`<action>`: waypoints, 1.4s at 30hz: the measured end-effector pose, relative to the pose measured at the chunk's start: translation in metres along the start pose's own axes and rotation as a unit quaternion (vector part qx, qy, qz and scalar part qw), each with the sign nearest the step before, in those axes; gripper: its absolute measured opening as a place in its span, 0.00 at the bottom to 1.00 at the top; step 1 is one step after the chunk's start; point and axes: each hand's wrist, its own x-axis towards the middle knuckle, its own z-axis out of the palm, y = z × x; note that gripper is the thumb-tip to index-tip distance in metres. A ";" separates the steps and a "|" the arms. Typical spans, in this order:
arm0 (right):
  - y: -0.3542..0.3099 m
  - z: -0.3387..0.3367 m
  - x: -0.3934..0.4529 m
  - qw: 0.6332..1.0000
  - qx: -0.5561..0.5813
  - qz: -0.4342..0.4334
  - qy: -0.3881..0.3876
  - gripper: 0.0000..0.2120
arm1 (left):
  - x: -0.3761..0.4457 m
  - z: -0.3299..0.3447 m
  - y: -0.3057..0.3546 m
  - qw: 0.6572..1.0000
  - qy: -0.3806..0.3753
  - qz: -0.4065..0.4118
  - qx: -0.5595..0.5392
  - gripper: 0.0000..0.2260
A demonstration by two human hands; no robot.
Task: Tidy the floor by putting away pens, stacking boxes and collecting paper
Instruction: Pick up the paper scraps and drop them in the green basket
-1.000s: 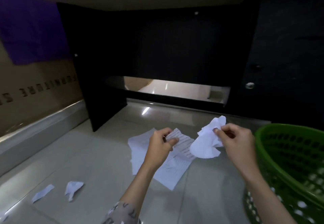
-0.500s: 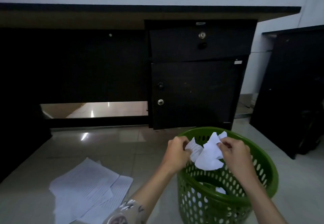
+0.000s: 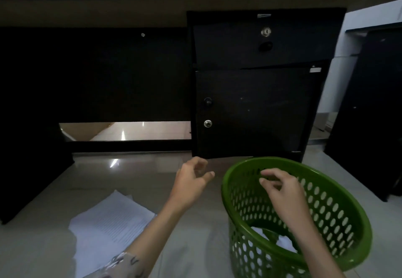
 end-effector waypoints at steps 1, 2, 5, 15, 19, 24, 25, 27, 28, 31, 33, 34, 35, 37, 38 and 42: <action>-0.012 0.008 -0.002 0.999 0.033 -0.015 -0.002 0.06 | -0.001 -0.014 -0.004 1.000 0.015 -0.005 0.009 0.11; -0.025 0.015 -0.005 0.997 0.065 -0.032 -0.004 0.05 | -0.001 -0.028 -0.010 0.999 0.023 -0.015 0.022 0.10; -0.064 0.052 -0.018 0.987 0.136 -0.072 -0.052 0.03 | -0.007 -0.079 -0.035 0.996 0.061 -0.057 0.043 0.09; -0.154 0.197 -0.090 0.924 0.253 -0.105 -0.267 0.09 | -0.092 -0.256 -0.122 0.956 0.164 -0.213 0.120 0.06; -0.189 0.258 -0.132 0.891 0.249 -0.119 -0.359 0.08 | -0.154 -0.328 -0.154 0.922 0.224 -0.283 0.142 0.06; -0.215 0.329 -0.182 0.853 0.221 -0.107 -0.460 0.10 | -0.244 -0.392 -0.195 0.865 0.298 -0.373 0.156 0.05; -0.220 0.344 -0.194 0.843 0.211 -0.110 -0.482 0.10 | -0.267 -0.401 -0.207 0.851 0.310 -0.393 0.157 0.05; -0.227 0.375 -0.217 0.826 0.189 -0.119 -0.517 0.10 | -0.310 -0.415 -0.233 0.823 0.333 -0.437 0.144 0.05; -0.230 0.390 -0.227 0.820 0.179 -0.125 -0.530 0.11 | -0.329 -0.419 -0.246 0.809 0.343 -0.458 0.136 0.05; -0.233 0.429 -0.250 0.810 0.148 -0.140 -0.549 0.10 | -0.369 -0.427 -0.283 0.779 0.362 -0.496 0.128 0.06; -0.234 0.454 -0.264 0.804 0.125 -0.154 -0.561 0.10 | -0.384 -0.432 -0.307 0.769 0.359 -0.511 0.133 0.07; -0.235 0.465 -0.270 0.801 0.116 -0.159 -0.566 0.10 | -0.390 -0.433 -0.318 0.767 0.351 -0.519 0.140 0.07; -0.235 0.474 -0.275 0.799 0.109 -0.163 -0.569 0.11 | -0.394 -0.432 -0.329 0.766 0.343 -0.523 0.148 0.06; -0.236 0.491 -0.287 0.796 0.091 -0.175 -0.573 0.11 | -0.403 -0.430 -0.349 0.762 0.331 -0.531 0.165 0.06; -0.235 0.499 -0.293 0.795 0.082 -0.180 -0.574 0.11 | -0.406 -0.428 -0.357 0.760 0.325 -0.535 0.175 0.07; -0.229 0.526 -0.309 0.791 0.052 -0.202 -0.576 0.16 | -0.414 -0.422 -0.378 0.751 0.285 -0.558 0.207 0.15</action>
